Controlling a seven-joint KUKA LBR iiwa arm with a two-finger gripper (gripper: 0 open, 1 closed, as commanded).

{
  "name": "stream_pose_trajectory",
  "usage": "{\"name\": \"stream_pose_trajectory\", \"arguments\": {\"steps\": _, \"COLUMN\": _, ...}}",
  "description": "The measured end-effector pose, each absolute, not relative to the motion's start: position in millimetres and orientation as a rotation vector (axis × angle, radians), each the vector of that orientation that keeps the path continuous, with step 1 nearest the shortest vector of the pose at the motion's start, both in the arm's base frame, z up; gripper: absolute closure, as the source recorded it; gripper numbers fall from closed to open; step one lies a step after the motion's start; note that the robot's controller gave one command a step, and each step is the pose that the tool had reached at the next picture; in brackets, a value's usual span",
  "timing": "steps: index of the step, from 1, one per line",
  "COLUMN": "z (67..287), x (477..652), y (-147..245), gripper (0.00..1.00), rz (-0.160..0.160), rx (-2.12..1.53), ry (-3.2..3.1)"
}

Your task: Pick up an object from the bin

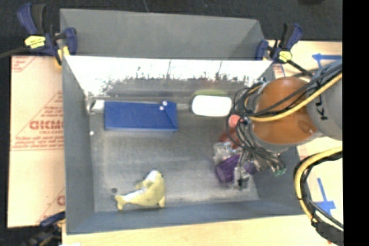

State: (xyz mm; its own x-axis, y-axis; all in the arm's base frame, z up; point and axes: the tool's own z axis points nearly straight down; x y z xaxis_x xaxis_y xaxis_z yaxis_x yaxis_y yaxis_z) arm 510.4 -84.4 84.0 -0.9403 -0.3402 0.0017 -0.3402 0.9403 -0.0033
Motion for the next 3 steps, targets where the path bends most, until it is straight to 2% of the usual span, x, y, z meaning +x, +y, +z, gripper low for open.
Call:
{"name": "stream_pose_trajectory", "arguments": {"steps": 1, "z": 131.9, "x": 513.8, "y": -87.4, "gripper": 1.0, "rz": 0.002, "rx": 0.454, "ry": -3.107}}
{"name": "stream_pose_trajectory", "arguments": {"steps": 2, "z": 160.9, "x": 509.5, "y": -78.5, "gripper": 1.0, "rz": 0.003, "rx": 0.584, "ry": -3.083}}
{"name": "stream_pose_trajectory", "arguments": {"steps": 3, "z": 226.0, "x": 508.6, "y": -79.0, "gripper": 1.0, "rz": 0.001, "rx": 0.538, "ry": -3.089}}
